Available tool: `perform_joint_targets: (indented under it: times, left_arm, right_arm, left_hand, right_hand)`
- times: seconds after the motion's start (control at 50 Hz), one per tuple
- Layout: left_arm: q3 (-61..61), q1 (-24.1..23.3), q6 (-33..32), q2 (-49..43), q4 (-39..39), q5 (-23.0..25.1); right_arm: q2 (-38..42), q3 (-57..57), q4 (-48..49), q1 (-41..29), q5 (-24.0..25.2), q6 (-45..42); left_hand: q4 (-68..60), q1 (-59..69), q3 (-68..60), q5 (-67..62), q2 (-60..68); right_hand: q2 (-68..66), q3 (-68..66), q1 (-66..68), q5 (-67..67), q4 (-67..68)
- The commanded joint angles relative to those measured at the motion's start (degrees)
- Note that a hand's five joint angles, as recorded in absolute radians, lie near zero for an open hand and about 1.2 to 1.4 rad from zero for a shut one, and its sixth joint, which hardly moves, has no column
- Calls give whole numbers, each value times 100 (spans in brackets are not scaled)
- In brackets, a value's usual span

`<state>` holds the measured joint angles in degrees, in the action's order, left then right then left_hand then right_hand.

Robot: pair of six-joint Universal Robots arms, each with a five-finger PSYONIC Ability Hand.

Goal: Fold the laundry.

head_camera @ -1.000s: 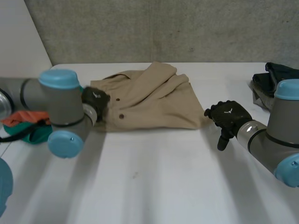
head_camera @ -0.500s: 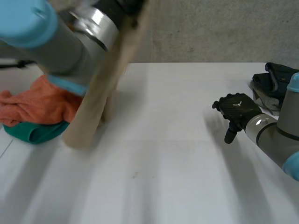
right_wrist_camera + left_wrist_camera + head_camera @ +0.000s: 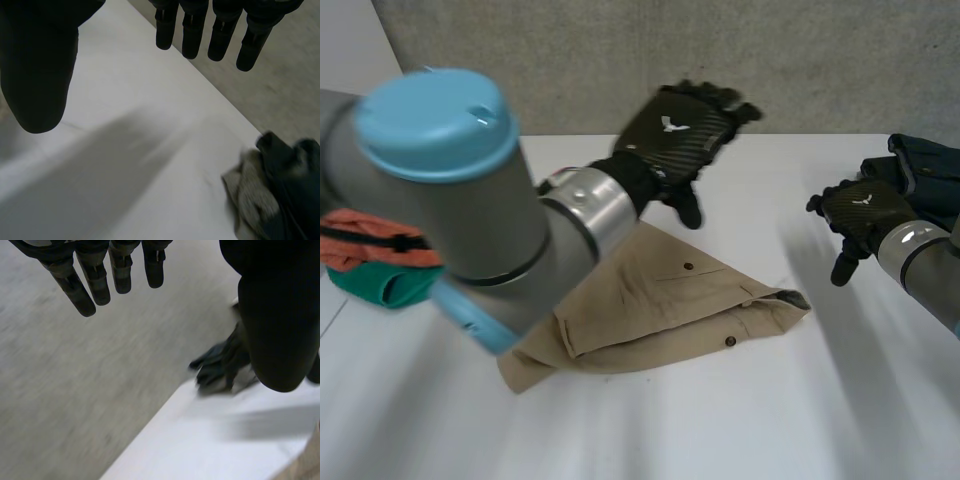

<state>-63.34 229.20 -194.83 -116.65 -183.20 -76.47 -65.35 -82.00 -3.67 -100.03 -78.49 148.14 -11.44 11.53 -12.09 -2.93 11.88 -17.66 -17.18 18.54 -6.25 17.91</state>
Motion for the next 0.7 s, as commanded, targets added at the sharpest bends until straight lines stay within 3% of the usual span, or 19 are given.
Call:
perform_joint_targets:
  times: [0.02,0.1,0.16,0.22,0.28,0.38,0.5,0.56,0.6,0.66,0.7]
  left_arm:
    - [-1441,107,-362,959,995,-1667]
    - [-2206,361,-635,1162,1067,-1837]
    - [-2578,695,-767,1232,927,-1793]
    - [-2990,1310,-942,1276,428,-1539]
    - [-3149,1609,-1074,1285,181,-1380]
    - [-3247,1804,-1101,1355,144,-1336]
    - [-3229,1830,-1049,1461,153,-1371]
    - [-3220,1839,-996,1514,144,-1388]
    - [-3211,1831,-970,1549,144,-1397]
    - [-3220,1830,-934,1575,144,-1397]
    - [-3212,1813,-908,1601,144,-1397]
  right_arm:
    - [-390,-71,-843,-341,1105,-820]
    - [-417,-62,-1283,-543,1607,-1295]
    - [-391,-36,-1434,-780,1670,-1323]
    - [-102,78,-1260,-1376,1495,-824]
    - [162,227,-934,-1729,1293,-410]
    - [986,736,-206,-2361,661,328]
    - [1735,1413,-2,-2740,335,426]
    - [2043,1774,33,-2820,255,391]
    - [2218,2037,68,-2803,220,417]
    - [2438,2371,147,-2750,150,479]
    - [2623,2749,183,-2680,-8,575]
  left_hand:
    - [-430,422,-365,-281,386]
    - [-381,373,-316,-233,337]
    - [-331,323,-266,-182,287]
    - [-331,323,-266,-182,287]
    - [-331,323,-266,-182,287]
    - [-281,272,-216,-132,237]
    - [-163,154,-98,-14,119]
    - [-163,154,-98,-14,119]
    - [-163,154,-98,-14,119]
    - [-163,154,-98,-14,119]
    - [-163,154,-98,-14,119]
  right_hand:
    - [-896,-945,808,-1037,871]
    - [-1084,-1132,996,-1225,1059]
    - [-1084,-1133,996,-1225,1060]
    - [-983,-1032,896,-1124,959]
    - [-983,-1032,896,-1124,959]
    - [-983,-1032,896,-1124,959]
    - [-1017,-1065,929,-1158,992]
    - [-2139,-2187,2051,-2280,2114]
    - [-4183,-4231,4095,-4324,4158]
    - [-6226,-6275,6138,-6367,6201]
    - [-6234,-6282,6146,-6375,6209]
